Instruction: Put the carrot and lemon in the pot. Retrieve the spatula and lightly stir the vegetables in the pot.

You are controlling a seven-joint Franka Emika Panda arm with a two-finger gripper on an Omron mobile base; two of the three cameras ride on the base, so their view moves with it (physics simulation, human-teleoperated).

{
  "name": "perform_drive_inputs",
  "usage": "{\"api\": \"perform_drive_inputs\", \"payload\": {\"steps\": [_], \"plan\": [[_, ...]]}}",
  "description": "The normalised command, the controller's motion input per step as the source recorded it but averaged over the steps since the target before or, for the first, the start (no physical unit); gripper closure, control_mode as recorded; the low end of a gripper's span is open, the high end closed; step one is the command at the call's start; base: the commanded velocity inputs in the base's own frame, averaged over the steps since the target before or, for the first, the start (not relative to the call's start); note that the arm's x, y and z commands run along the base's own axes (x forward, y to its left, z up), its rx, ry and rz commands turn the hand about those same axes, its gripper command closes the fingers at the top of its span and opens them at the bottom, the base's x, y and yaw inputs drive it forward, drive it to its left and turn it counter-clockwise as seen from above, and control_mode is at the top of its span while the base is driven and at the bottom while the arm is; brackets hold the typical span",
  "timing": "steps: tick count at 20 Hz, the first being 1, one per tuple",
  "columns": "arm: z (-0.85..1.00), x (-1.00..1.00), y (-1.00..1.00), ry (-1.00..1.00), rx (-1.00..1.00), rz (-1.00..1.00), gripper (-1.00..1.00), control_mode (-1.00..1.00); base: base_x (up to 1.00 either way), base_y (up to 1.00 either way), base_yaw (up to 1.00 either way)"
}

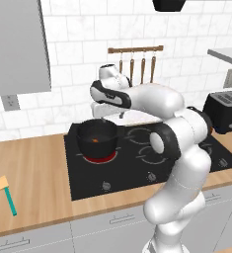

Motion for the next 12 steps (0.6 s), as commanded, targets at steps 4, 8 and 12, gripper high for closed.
{"api": "perform_drive_inputs", "payload": {"steps": [4,8,12], "plan": [[0.38,-1.0,-0.7,-0.37,0.06,-0.15,-1.0,-1.0,0.0,0.0,0.0],[0.21,-1.0,-0.4,-0.45,0.04,-0.12,-1.0,-1.0,0.0,0.0,0.0],[0.14,-1.0,-0.31,-0.3,0.01,-0.06,-1.0,-1.0,0.0,0.0,0.0]]}}
